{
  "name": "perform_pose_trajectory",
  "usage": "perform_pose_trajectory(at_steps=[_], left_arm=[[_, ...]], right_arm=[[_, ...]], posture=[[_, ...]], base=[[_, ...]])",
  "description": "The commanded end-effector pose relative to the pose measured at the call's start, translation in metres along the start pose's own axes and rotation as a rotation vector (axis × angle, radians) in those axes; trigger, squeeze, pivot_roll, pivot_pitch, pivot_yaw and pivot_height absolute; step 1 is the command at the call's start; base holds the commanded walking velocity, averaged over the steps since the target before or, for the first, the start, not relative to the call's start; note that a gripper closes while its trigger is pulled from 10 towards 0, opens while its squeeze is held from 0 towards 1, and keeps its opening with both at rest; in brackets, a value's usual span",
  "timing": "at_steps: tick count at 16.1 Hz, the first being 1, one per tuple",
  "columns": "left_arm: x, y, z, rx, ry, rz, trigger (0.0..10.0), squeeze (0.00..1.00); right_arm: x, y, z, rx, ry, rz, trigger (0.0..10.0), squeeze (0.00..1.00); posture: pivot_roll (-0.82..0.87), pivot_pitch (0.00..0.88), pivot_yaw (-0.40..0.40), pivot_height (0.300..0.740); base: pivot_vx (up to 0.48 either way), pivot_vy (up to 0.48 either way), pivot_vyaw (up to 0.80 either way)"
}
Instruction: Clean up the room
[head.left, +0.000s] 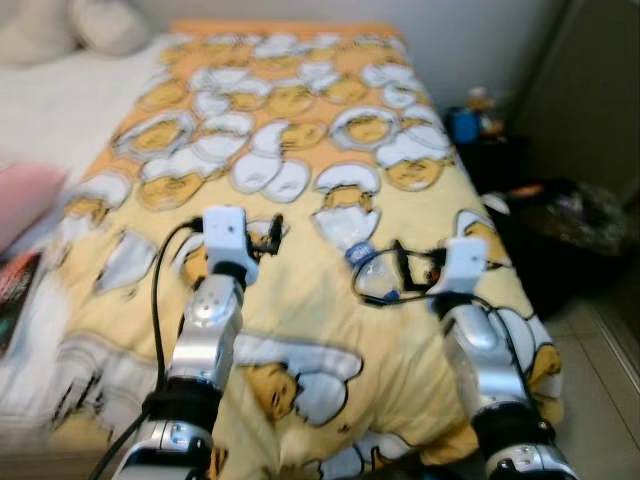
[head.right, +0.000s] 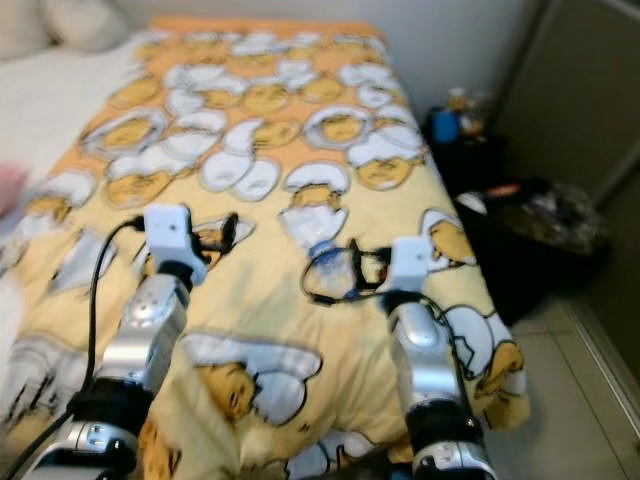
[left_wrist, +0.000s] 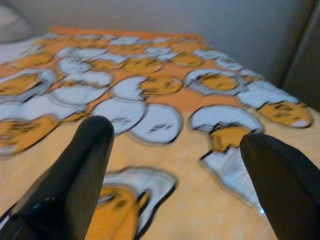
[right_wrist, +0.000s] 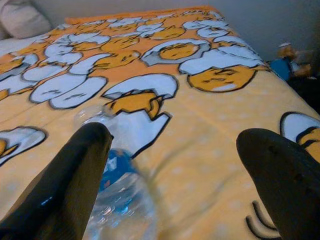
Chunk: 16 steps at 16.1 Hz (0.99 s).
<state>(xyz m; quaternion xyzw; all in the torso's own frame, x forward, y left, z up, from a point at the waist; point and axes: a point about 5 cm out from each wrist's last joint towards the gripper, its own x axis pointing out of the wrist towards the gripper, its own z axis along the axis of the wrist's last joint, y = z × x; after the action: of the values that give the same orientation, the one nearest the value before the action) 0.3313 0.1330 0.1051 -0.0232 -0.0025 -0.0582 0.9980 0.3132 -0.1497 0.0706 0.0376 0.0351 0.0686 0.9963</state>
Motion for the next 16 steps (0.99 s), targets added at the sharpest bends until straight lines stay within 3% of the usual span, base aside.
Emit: perform_pose_trajectory(at_steps=[1,4,9,12,14,16], left_arm=[[0.001,-0.011,0.003,-0.003,-0.006,-0.027,10.0,0.0],[-0.002,-0.008,0.002,0.0,-0.003,-0.02,10.0,0.0],[-0.015,-0.001,0.0,0.026,0.006,-0.011,10.0,0.0],[-0.041,0.018,0.003,0.049,0.011,0.029,10.0,0.0],[-0.063,0.029,0.006,0.086,0.019,0.063,10.0,0.0],[-0.077,0.032,0.007,0.104,0.033,0.087,10.0,0.0]], right_arm=[[0.001,-0.008,0.006,-0.035,-0.01,-0.002,10.0,0.0],[0.015,-0.007,0.02,-0.054,-0.025,0.015,10.0,0.0],[0.032,-0.002,0.022,-0.065,0.024,0.022,10.0,0.0],[0.042,0.005,0.018,-0.093,0.069,0.0,10.0,0.0],[0.046,0.01,0.014,-0.103,0.116,0.012,10.0,0.0],[0.047,0.015,0.01,-0.108,0.159,0.036,10.0,0.0]], posture=[[-0.03,0.0,0.004,0.74],[-0.02,0.0,0.003,0.74],[0.03,0.0,-0.004,0.74],[0.14,0.0,-0.023,0.74],[0.23,0.046,-0.044,0.74],[0.27,0.074,-0.062,0.74]], base=[[0.0,0.0,0.0],[0.0,0.0,0.0],[0.0,0.0,0.0],[0.0,0.0,0.0],[0.0,0.0,0.0],[0.0,0.0,0.0]])
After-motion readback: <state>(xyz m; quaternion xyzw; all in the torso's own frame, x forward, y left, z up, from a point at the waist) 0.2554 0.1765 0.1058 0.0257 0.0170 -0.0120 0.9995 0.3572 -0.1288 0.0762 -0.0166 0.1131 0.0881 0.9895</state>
